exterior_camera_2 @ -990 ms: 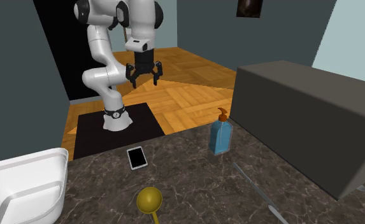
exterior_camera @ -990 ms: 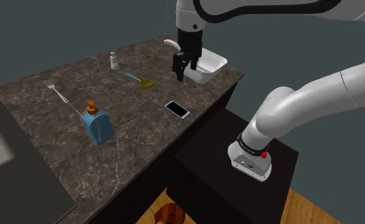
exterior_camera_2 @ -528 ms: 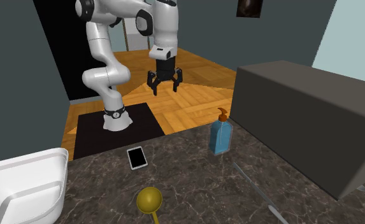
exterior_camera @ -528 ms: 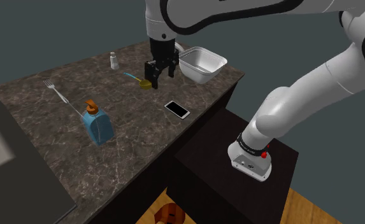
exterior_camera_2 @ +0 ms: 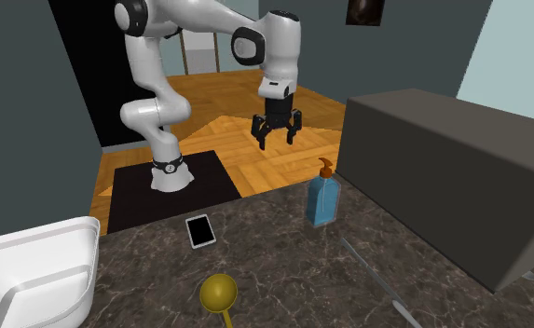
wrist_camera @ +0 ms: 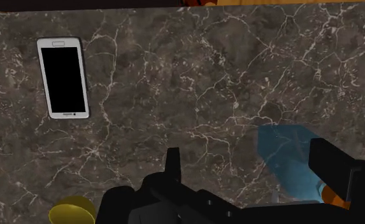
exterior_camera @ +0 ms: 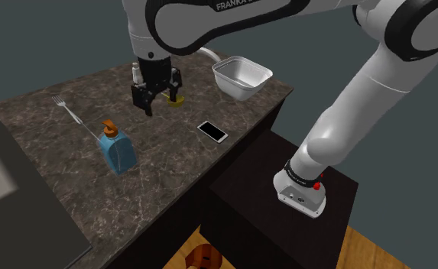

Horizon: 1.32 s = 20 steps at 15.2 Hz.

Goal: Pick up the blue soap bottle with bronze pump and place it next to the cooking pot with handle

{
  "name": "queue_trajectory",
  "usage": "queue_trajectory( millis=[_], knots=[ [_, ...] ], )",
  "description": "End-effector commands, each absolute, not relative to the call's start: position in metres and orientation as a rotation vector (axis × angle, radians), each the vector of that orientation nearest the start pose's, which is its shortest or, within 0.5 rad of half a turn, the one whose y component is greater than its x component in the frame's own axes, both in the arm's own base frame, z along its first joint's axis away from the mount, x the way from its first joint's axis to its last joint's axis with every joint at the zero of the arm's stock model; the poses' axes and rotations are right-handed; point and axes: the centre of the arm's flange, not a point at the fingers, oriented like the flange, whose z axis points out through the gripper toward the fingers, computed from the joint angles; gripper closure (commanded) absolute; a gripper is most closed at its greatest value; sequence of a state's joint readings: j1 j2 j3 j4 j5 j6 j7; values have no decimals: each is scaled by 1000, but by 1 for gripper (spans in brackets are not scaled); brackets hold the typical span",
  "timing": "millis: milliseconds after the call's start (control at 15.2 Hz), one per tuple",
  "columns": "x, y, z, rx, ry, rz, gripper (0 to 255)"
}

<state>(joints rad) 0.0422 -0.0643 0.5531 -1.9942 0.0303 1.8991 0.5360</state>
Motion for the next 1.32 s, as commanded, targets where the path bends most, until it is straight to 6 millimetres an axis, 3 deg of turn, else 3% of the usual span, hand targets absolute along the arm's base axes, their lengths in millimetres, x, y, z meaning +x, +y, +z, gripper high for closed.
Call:
queue_trajectory(
  millis=[0,660,1254],
  knots=[
    [452,327,476,-3162,-59,38,0],
    [521,430,449,-3145,4,-16,0],
    [522,430,409,-3145,4,-16,0]
  ],
)
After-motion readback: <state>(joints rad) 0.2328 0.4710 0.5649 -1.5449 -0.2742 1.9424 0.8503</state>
